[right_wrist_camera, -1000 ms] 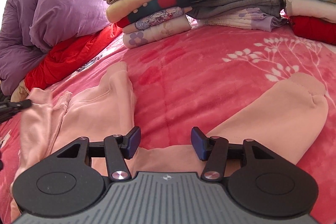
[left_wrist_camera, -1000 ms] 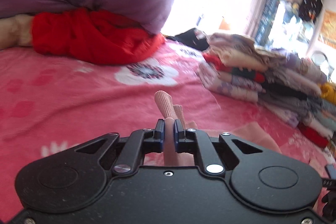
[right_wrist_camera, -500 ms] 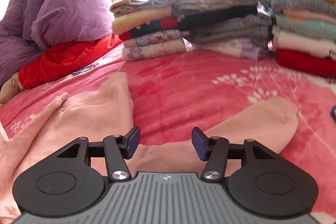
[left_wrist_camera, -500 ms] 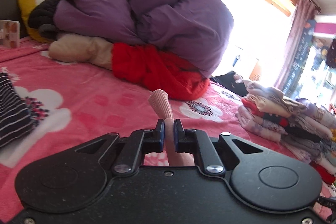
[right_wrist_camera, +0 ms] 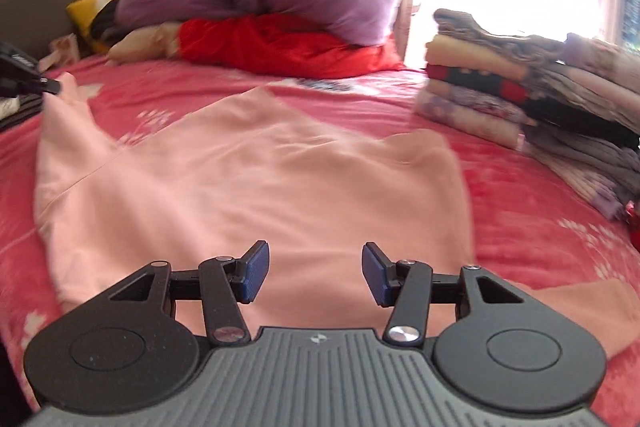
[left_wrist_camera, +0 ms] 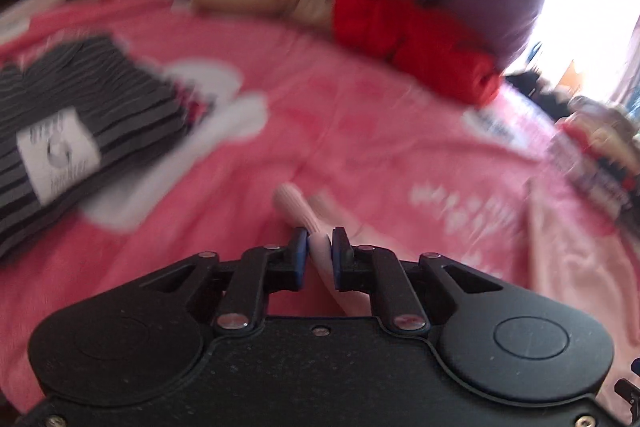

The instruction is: Fold clothes

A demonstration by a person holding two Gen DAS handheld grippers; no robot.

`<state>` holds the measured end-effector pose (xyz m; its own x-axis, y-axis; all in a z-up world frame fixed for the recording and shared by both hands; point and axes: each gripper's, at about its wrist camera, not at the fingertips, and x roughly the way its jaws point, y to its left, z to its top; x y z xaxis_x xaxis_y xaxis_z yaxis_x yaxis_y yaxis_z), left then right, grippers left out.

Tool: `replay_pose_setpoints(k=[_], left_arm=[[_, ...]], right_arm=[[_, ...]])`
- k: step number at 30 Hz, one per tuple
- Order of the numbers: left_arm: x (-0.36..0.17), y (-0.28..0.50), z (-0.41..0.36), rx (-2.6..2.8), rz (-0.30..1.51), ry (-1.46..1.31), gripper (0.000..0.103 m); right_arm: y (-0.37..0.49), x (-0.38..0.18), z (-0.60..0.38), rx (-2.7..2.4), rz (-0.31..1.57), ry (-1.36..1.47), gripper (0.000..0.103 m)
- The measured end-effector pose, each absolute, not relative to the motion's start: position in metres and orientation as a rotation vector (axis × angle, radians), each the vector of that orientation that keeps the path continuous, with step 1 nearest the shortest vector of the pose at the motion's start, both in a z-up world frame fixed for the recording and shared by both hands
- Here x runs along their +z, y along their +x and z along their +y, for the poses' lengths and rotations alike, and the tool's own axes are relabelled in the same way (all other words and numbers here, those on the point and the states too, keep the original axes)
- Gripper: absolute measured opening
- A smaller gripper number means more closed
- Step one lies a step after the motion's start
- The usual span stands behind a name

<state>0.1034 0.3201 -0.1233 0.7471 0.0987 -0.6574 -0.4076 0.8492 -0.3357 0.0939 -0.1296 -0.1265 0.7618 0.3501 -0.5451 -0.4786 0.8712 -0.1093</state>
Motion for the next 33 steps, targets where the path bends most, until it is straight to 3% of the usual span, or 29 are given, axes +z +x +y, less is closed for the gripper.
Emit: replay_pose_setpoints(k=[2,12,14,16,17,20,22,25,27,28,29,33], left_arm=[[-0.125,0.1,0.33,0.299,0.657,-0.54,0.028],[-0.134,0.121,0.345,0.263,0.666,-0.631,0.028],[-0.132,0.125,0.339,0.229,0.667,-0.574,0.013],[-0.127,0.126,0.333,0.229,0.629,-0.498,0.003],[-0.121,0.121,0.332,0.234,0.565,-0.479,0.003],[-0.114,0.117,0.331,0.246,0.488,-0.445,0.003],[-0.122,0.124,0.328,0.283,0.547,-0.385,0.003],[-0.133,0.131,0.328,0.341,0.64,-0.375,0.005],[-0.129,0.127,0.332,0.345,0.629,-0.414,0.012],[-0.126,0.124,0.334,0.351,0.614,-0.424,0.023],[-0.124,0.121,0.335,0.361,0.594,-0.431,0.027],[-0.114,0.112,0.333,0.333,0.541,-0.425,0.028]], right_arm=[[0.086,-0.127,-0.113,0.491,0.55,-0.273,0.051],[0.022,-0.123,0.012,0.833,0.493,-0.437,0.051],[0.018,-0.132,0.039,0.83,0.488,-0.552,0.051],[0.021,-0.14,0.054,0.815,0.509,-0.606,0.045],[0.026,-0.143,0.056,0.818,0.539,-0.595,0.029],[0.045,-0.134,0.045,0.893,0.668,-0.472,0.015],[0.051,-0.115,0.03,0.985,0.699,-0.366,0.015],[0.051,-0.119,0.038,1.03,0.774,-0.52,0.018],[0.036,-0.122,0.045,0.993,0.686,-0.611,0.037],[0.03,-0.118,0.045,0.985,0.657,-0.601,0.038],[0.027,-0.113,0.046,0.967,0.628,-0.561,0.039],[0.018,-0.106,0.056,0.954,0.563,-0.493,0.048]])
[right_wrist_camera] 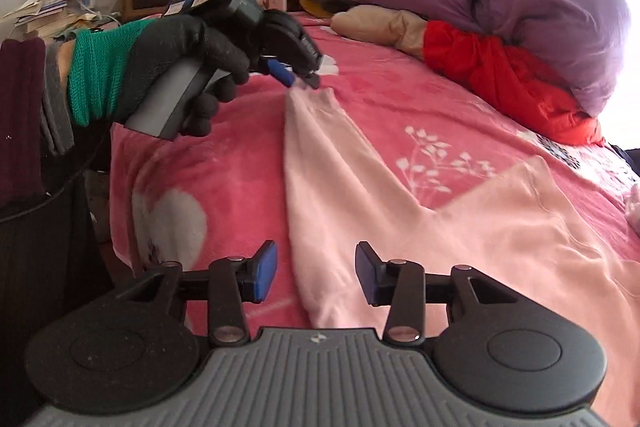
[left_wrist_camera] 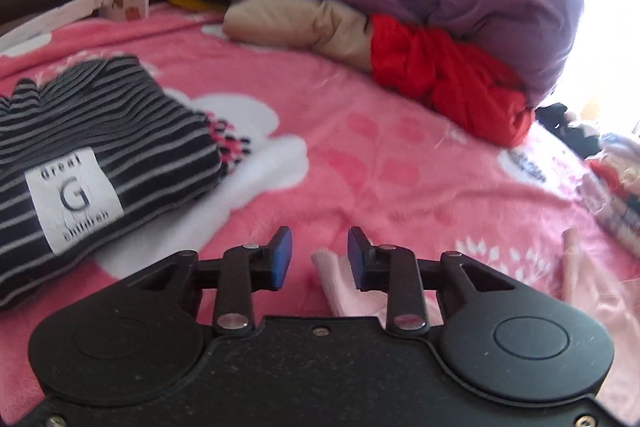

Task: Fold clothes
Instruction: 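Release the cuff with the left gripper and pinch the sweatshirt hem edge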

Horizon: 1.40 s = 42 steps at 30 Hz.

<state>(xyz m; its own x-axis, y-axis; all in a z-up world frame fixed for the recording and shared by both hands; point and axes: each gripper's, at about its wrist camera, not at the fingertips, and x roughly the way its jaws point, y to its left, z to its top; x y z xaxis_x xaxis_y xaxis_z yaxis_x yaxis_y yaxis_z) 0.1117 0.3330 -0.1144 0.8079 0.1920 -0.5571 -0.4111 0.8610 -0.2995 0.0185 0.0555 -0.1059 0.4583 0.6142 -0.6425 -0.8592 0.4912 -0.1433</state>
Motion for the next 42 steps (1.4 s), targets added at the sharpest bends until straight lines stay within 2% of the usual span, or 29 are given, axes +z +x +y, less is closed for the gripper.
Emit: replay_pose_setpoints(k=[5,9,11,13,15,17,18,19,22,25,28,32,34,36,38,42], left_arm=[[-0.096,0.114,0.312,0.146,0.561,-0.242,0.028],[-0.1,0.122,0.301,0.056,0.659,-0.104,0.028],[-0.107,0.126,0.299,0.03,0.714,-0.068,0.029],[-0.118,0.134,0.296,0.025,0.764,-0.032,0.04],[-0.131,0.143,0.289,0.05,0.798,0.043,0.041],[-0.136,0.149,0.286,0.046,0.78,0.048,0.032],[-0.136,0.151,0.287,0.04,0.769,0.036,0.017],[-0.136,0.152,0.287,0.037,0.756,0.024,0.011],[-0.126,0.149,0.29,0.037,0.699,-0.028,0.005],[-0.116,0.147,0.295,0.015,0.626,-0.108,0.005],[-0.121,0.155,0.294,0.027,0.632,-0.147,0.005],[-0.135,0.173,0.288,0.073,0.691,-0.129,0.008],[-0.133,0.172,0.283,0.097,0.666,-0.095,0.017],[-0.126,0.166,0.288,0.141,0.621,-0.117,0.021],[-0.122,0.155,0.306,0.179,0.601,-0.195,0.021],[-0.123,0.127,0.35,0.162,0.592,-0.501,0.032]], right_arm=[[0.023,-0.125,0.076,0.924,0.609,-0.504,0.051],[0.021,-0.125,0.071,0.859,0.565,-0.472,0.063],[0.025,-0.128,0.068,0.851,0.575,-0.449,0.063],[0.029,-0.131,0.066,0.84,0.579,-0.432,0.063],[0.032,-0.132,0.064,0.837,0.584,-0.402,0.063],[0.033,-0.133,0.063,0.834,0.583,-0.386,0.063],[0.034,-0.134,0.064,0.835,0.585,-0.383,0.063],[0.034,-0.135,0.064,0.835,0.587,-0.379,0.063],[0.034,-0.136,0.064,0.834,0.593,-0.364,0.063],[0.036,-0.134,0.062,0.828,0.588,-0.359,0.064],[0.038,-0.135,0.059,0.814,0.591,-0.346,0.064],[0.039,-0.138,0.061,0.809,0.593,-0.353,0.066],[0.039,-0.138,0.062,0.8,0.591,-0.36,0.068],[0.039,-0.137,0.062,0.784,0.588,-0.359,0.068],[0.038,-0.134,0.061,0.772,0.579,-0.353,0.068],[0.036,-0.126,0.059,0.772,0.535,-0.34,0.065]])
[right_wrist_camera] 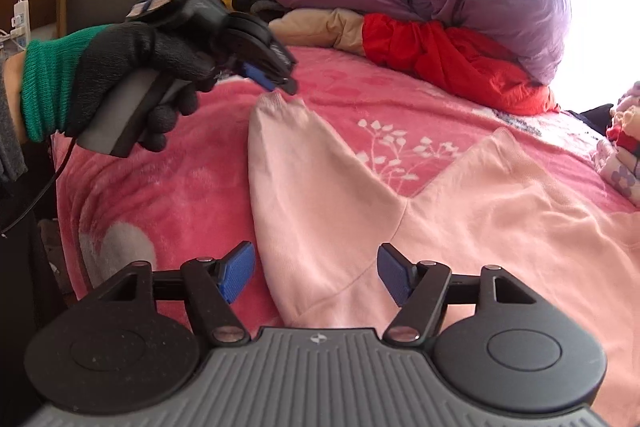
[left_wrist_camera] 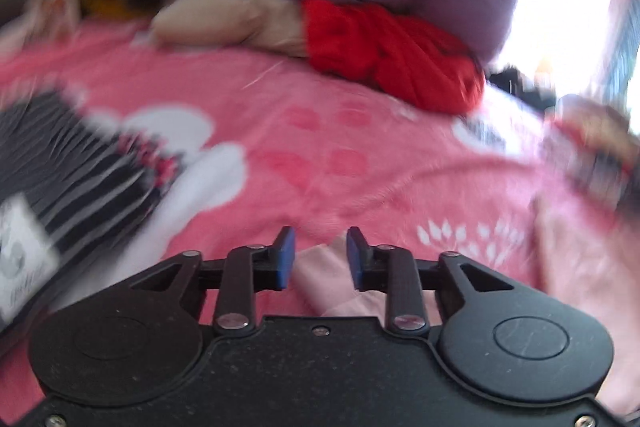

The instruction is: Fold clothes

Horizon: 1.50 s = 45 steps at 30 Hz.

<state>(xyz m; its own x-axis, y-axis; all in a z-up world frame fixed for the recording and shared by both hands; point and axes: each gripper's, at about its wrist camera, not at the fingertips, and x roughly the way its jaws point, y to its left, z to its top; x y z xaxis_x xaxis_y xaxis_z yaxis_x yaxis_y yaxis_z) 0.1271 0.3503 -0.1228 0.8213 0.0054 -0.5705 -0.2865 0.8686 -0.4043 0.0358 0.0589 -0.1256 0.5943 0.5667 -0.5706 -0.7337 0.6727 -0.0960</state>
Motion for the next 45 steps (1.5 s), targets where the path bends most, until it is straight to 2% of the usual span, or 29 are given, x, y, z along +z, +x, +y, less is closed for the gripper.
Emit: replay_pose_setpoints(k=[2,4,8,19,22,24,25,27,28,30,32,39,41,42,43,44,45], left_arm=[[-0.13,0.117,0.363,0.13,0.604,-0.625,0.04],[-0.135,0.114,0.368,0.105,0.626,-0.692,0.041],[-0.142,0.118,0.363,0.069,0.652,-0.714,0.041],[-0.15,0.129,0.372,0.025,0.671,-0.764,0.041],[-0.151,0.13,0.376,0.003,0.678,-0.767,0.041],[-0.152,0.129,0.378,-0.009,0.681,-0.766,0.039],[-0.153,0.129,0.38,-0.014,0.679,-0.774,0.038],[-0.153,0.124,0.388,-0.03,0.666,-0.826,0.038],[-0.153,0.121,0.391,-0.042,0.653,-0.85,0.038],[-0.154,0.117,0.397,-0.053,0.64,-0.878,0.038],[-0.156,0.116,0.399,-0.038,0.652,-0.877,0.038],[-0.16,0.121,0.392,-0.04,0.675,-0.842,0.038],[-0.162,0.122,0.391,-0.039,0.669,-0.845,0.037],[-0.163,0.123,0.39,-0.037,0.668,-0.845,0.031],[-0.164,0.123,0.389,-0.035,0.668,-0.844,0.015],[-0.163,0.123,0.388,-0.037,0.665,-0.834,0.008],[-0.158,0.119,0.387,-0.042,0.644,-0.824,0.004]], right_arm=[[0.041,-0.121,0.063,0.777,0.522,-0.344,0.056],[0.056,-0.116,0.072,0.775,0.532,-0.344,0.052],[0.099,-0.108,0.101,0.802,0.582,-0.343,0.055],[0.189,-0.114,0.178,0.944,0.71,-0.361,0.053],[0.206,-0.117,0.187,1.002,0.755,-0.344,0.047],[0.214,-0.122,0.192,1.04,0.797,-0.353,0.035],[0.22,-0.124,0.191,1.062,0.831,-0.313,0.031],[0.233,-0.127,0.188,1.107,0.902,-0.222,0.014],[0.247,-0.128,0.182,1.134,0.979,-0.09,0.01],[0.276,-0.136,0.164,1.224,1.127,0.264,0.008],[0.287,-0.141,0.154,1.246,1.172,0.402,0.008],[0.307,-0.183,0.156,1.159,1.36,0.477,0.007],[0.307,-0.183,0.155,1.173,1.352,0.485,0.007],[0.306,-0.184,0.154,1.181,1.347,0.489,0.008],[0.307,-0.186,0.153,1.187,1.351,0.509,0.008],[0.308,-0.187,0.152,1.192,1.349,0.523,0.008],[0.308,-0.188,0.151,1.205,1.351,0.553,0.008]])
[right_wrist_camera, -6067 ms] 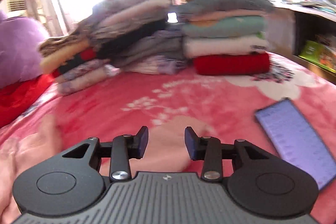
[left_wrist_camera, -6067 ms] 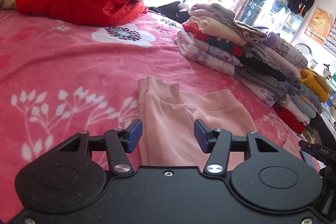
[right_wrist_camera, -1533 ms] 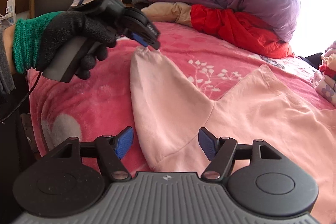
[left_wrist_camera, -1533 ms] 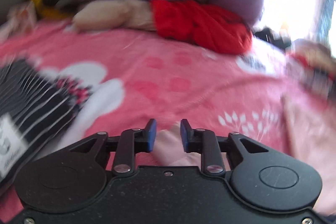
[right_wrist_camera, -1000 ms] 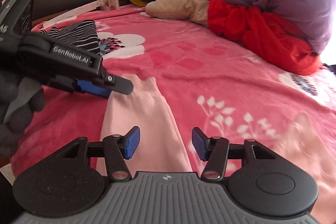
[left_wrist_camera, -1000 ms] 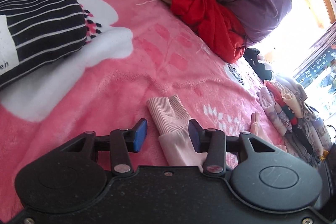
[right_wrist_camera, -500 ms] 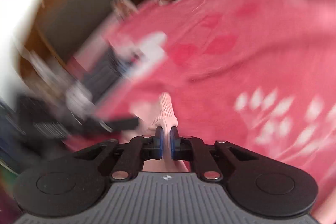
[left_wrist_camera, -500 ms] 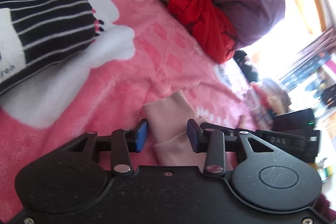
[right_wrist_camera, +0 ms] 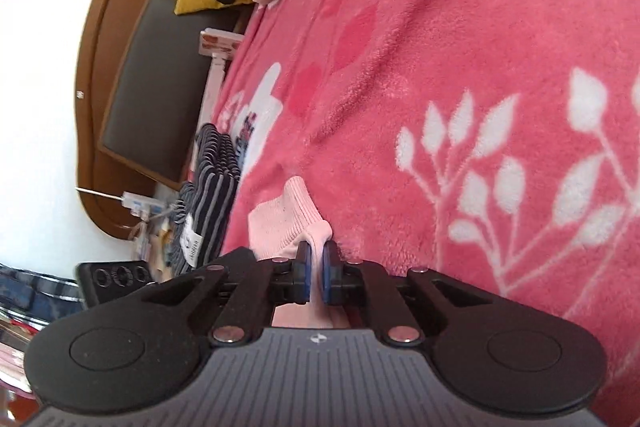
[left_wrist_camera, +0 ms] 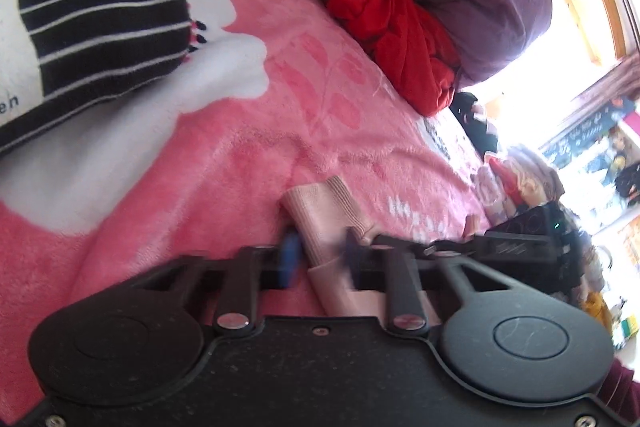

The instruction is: Fold clothes

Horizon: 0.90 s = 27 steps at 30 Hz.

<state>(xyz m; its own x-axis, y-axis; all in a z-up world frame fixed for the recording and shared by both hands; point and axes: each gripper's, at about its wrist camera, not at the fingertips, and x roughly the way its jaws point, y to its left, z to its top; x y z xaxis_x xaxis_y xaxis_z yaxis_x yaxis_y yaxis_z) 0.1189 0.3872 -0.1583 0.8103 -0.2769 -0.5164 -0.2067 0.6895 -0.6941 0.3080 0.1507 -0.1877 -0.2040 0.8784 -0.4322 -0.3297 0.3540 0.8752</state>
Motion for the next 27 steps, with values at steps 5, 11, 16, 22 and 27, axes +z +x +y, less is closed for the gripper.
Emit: replay_pose_setpoints(k=[5,11,16,22,27], left_arm=[[-0.145,0.091,0.393,-0.051,0.562,-0.799,0.004],[-0.15,0.109,0.376,0.051,0.671,-0.595,0.004],[-0.14,0.109,0.361,0.095,0.675,-0.461,0.013],[-0.116,0.092,0.337,0.202,0.52,-0.26,0.028],[-0.107,0.097,0.306,-0.066,0.48,-0.303,0.028]], right_arm=[[0.304,-0.183,0.152,1.383,1.344,0.696,0.008],[0.305,-0.171,0.174,1.246,1.35,0.359,0.004],[0.27,-0.118,0.187,1.151,1.057,-0.067,0.028],[0.261,-0.077,0.127,0.966,0.827,-0.137,0.032],[0.224,-0.07,0.051,0.889,0.751,-0.095,0.032]])
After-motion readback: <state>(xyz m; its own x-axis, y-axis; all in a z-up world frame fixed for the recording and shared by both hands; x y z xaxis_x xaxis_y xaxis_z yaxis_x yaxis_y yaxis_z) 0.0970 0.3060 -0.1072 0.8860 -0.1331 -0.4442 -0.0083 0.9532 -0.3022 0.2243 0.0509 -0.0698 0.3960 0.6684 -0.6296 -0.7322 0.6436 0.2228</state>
